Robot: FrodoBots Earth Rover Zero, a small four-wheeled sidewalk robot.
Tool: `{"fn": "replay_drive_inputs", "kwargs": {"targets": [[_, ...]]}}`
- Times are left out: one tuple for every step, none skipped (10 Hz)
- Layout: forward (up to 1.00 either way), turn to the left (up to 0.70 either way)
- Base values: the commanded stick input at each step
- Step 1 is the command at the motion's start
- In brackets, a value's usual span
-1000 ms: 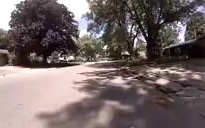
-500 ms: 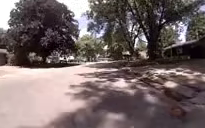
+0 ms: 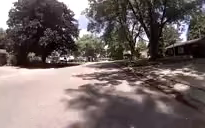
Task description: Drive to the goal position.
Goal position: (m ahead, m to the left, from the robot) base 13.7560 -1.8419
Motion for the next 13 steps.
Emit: {"fn": "replay_drive_inputs", "kwargs": {"targets": [[0.7, 0.0], [0.7, 0.0], [0.7, 0.0], [0.7, 0.0], [0.7, 0.0], [0.7, 0.0], [0.7, 0.0], [0.7, 0.0], [0.7, 0.0], [0.7, 0.0], [0.7, 0.0], [0.7, 0.0], [0.7, 0.0]]}}
